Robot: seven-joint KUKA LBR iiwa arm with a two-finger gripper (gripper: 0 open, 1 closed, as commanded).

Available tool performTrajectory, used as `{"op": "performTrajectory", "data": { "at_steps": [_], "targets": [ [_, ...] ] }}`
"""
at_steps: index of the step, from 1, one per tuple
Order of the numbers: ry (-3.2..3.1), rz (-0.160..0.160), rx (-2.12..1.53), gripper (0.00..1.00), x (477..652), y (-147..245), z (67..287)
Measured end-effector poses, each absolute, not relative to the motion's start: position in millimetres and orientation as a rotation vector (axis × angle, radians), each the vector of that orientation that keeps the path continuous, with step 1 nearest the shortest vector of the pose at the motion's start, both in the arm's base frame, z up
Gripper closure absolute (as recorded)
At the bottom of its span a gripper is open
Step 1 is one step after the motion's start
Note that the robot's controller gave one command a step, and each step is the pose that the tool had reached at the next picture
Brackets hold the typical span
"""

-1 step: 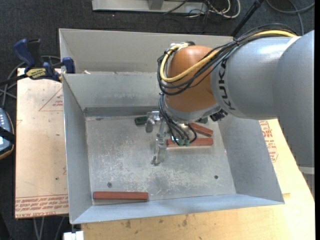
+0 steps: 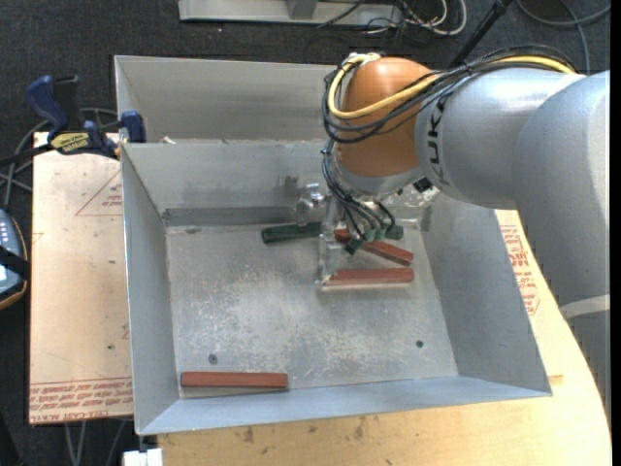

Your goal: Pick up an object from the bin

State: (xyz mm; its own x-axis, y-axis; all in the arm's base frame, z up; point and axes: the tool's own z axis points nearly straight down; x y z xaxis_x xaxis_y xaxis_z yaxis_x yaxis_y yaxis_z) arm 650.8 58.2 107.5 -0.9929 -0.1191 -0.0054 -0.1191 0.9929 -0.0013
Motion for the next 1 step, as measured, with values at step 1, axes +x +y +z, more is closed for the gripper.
{"op": "performTrajectory", "data": {
  "at_steps": [1],
  "targets": [
    [3.141,-0.002,-0.023,0.00,645.0,-6.5,82.3]
  ]
}}
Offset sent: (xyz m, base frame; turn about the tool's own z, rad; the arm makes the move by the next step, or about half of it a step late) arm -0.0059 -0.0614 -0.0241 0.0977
